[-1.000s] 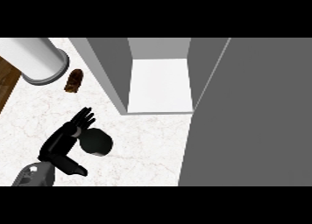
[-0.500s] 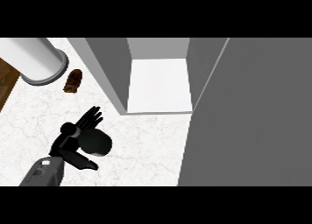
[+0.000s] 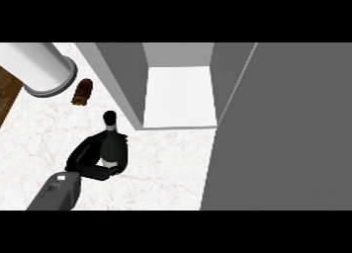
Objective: Pick up the wine, place it into the cabinet and close the cabinet
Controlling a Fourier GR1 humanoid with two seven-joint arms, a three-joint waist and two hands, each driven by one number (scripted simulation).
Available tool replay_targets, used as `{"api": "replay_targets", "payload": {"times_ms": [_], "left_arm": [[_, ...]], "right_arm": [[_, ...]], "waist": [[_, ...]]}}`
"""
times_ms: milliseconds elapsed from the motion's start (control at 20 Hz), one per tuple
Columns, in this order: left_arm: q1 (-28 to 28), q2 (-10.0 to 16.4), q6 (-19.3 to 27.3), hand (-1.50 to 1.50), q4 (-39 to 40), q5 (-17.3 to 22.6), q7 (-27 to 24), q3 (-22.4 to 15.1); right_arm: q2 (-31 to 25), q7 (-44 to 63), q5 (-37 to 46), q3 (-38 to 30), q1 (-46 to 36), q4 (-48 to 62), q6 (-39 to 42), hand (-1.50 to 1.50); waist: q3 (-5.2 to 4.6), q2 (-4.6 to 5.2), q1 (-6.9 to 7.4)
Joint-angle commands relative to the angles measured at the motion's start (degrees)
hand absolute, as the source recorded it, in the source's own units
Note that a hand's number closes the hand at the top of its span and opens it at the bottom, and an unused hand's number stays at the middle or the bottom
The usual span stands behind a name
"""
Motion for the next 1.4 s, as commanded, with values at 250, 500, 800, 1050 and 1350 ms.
{"api": "replay_targets", "payload": {"times_ms": [250,500,800,1050,1350], "left_arm": [[1.44,0.06,-0.28,1.50,-4.62,-7.46,-16.81,-7.60],[4.23,-5.06,15.63,1.50,-8.43,-3.96,-14.54,-3.52],[4.79,-7.59,28.83,1.50,-13.11,0.78,-12.73,3.40],[8.66,-11.05,30.90,1.50,-26.87,0.73,-9.35,-1.66],[11.19,-11.12,33.83,1.50,-42.69,7.26,4.52,-11.90]], "right_arm": [[-0.36,2.65,-3.86,-1.38,1.76,-3.46,0.23,-1.50],[-1.22,3.96,-4.41,-2.45,3.85,-5.79,0.42,-1.50],[-0.14,0.92,-3.22,0.04,5.84,-6.29,0.92,-1.50],[-1.24,0.71,-6.01,-3.57,7.40,-6.05,2.43,-1.50],[-0.63,3.84,-3.57,-0.65,4.24,-5.60,0.48,-1.50]], "waist": [[-0.11,0.10,0.36],[-0.01,-0.29,0.99],[0.00,-0.24,1.23],[0.05,-0.23,1.47],[0.01,-0.49,1.40]]}}
